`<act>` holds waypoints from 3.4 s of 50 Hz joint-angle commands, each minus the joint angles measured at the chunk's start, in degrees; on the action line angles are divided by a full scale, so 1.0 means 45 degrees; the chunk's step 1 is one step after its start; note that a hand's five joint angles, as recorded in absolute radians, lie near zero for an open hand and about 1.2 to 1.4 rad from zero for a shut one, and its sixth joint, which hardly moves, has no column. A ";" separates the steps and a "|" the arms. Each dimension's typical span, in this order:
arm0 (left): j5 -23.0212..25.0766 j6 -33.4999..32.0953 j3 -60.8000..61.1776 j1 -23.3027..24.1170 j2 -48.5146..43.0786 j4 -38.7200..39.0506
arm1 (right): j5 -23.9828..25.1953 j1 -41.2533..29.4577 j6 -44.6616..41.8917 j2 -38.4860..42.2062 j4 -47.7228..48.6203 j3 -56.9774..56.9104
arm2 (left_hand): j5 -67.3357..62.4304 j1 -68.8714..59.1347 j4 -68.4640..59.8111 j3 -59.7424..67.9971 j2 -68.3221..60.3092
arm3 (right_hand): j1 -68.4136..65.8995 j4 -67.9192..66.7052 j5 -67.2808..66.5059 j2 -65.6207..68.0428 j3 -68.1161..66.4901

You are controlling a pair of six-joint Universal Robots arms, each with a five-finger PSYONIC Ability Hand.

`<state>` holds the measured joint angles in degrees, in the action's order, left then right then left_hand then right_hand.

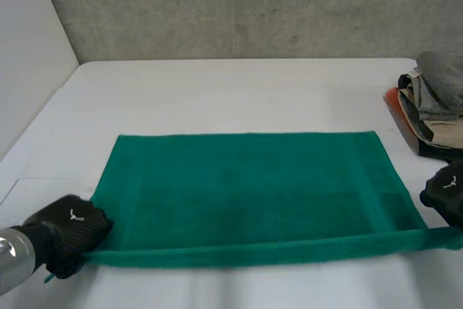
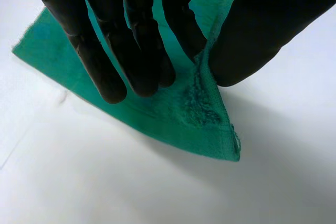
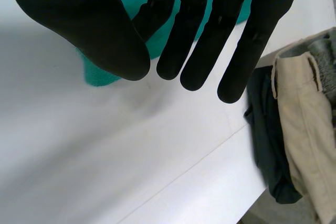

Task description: Fold the laundry.

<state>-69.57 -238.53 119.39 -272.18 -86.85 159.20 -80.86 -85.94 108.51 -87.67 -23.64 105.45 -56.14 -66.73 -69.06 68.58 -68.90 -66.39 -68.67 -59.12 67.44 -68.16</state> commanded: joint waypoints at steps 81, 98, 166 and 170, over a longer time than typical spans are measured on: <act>-0.3485 0.5801 -0.6318 0.6227 -0.6285 0.9153 | 0.1565 -0.0238 0.8407 0.6161 0.7107 -0.1696 | 1.2475 1.2607 1.3126 -1.3018 1.3088 | -0.3025 -0.2519 -0.2417 0.2791 -0.2631; -0.3466 0.5879 -0.5146 0.6188 -0.4352 0.9173 | -0.0253 0.1448 0.3640 0.3388 0.8026 -0.1324 | 1.2475 1.2607 1.3126 -1.3018 1.3088 | -0.3025 -0.2519 -0.2417 0.2791 -0.2631; -0.3817 0.7322 -0.4169 0.7047 -0.2790 0.9426 | 0.2009 -1.1407 0.7412 0.4206 1.1230 -0.1306 | 1.2475 1.2607 1.3126 -1.3018 1.3088 | -0.3025 -0.2519 -0.2417 0.2791 -0.2631; -0.4499 0.8260 -0.4052 0.7028 -0.2497 0.9329 | 0.2871 -1.1976 0.6767 0.5357 1.0704 -0.1032 | 1.2475 1.2607 1.3126 -1.3018 1.3088 | -0.3025 -0.2519 -0.2417 0.2791 -0.2631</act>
<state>-86.69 -206.30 100.40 -240.40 -99.91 201.75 -73.64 -134.41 142.52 -70.44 26.41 99.68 -2.59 -10.85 -11.55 12.04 -11.80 -63.98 -68.62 -57.31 67.51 -68.07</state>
